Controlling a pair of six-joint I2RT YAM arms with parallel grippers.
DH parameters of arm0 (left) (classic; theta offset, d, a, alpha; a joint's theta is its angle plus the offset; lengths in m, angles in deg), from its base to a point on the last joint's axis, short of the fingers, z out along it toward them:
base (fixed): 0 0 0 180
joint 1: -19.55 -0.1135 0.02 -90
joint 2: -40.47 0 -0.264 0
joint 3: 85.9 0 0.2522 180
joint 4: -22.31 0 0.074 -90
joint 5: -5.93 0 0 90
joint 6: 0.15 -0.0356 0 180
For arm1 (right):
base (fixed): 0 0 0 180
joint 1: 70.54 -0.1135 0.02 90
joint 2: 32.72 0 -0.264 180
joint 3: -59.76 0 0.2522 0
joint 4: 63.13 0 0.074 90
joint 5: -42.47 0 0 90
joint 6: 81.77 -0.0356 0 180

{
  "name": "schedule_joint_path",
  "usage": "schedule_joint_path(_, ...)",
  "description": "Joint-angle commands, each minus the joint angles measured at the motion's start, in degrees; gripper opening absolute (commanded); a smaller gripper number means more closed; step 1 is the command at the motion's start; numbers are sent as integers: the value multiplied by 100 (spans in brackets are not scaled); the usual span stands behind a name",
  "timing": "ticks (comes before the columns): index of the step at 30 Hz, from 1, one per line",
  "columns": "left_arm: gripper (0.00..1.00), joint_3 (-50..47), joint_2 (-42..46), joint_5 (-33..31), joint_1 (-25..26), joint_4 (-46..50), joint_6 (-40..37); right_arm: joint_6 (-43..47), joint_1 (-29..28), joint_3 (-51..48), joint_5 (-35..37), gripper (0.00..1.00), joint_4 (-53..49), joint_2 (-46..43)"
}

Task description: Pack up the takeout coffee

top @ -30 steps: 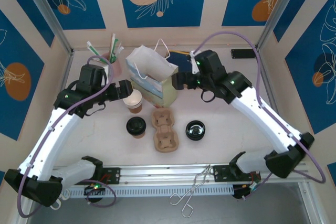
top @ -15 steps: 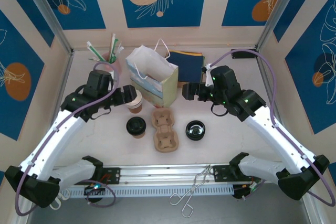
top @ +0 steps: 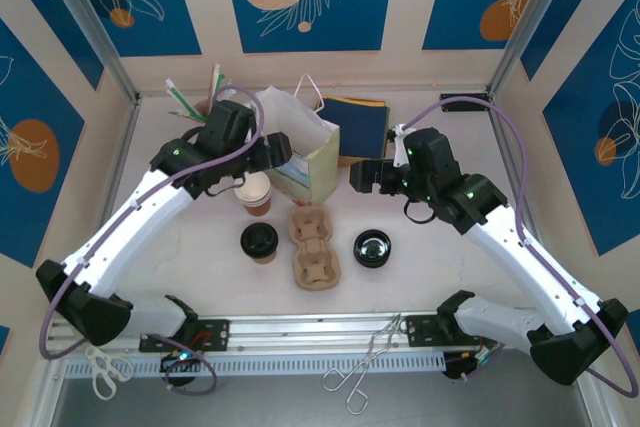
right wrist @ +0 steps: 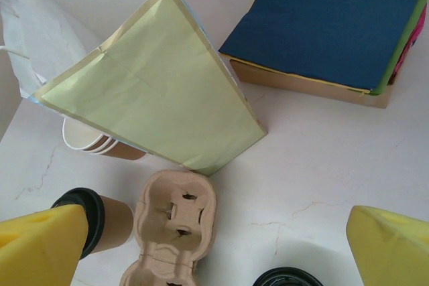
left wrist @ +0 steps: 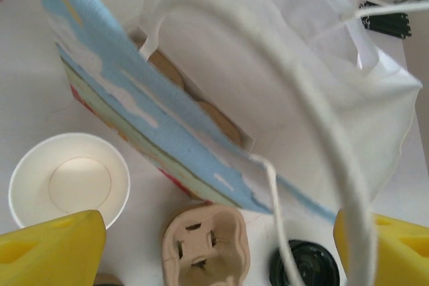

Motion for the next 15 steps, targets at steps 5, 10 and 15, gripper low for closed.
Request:
schedule_joint_path(5,87,1036,-821,-494,50,432,87,88,50,-78,-124,99,128,-264)
schedule_joint_path(10,84,1494,-1315,-595,47,590,28,79,54,-124,-102,99,135,-341)
schedule_joint_path(15,73,1901,-1775,-760,50,866,-81,83,58,-122,-124,99,137,-356)
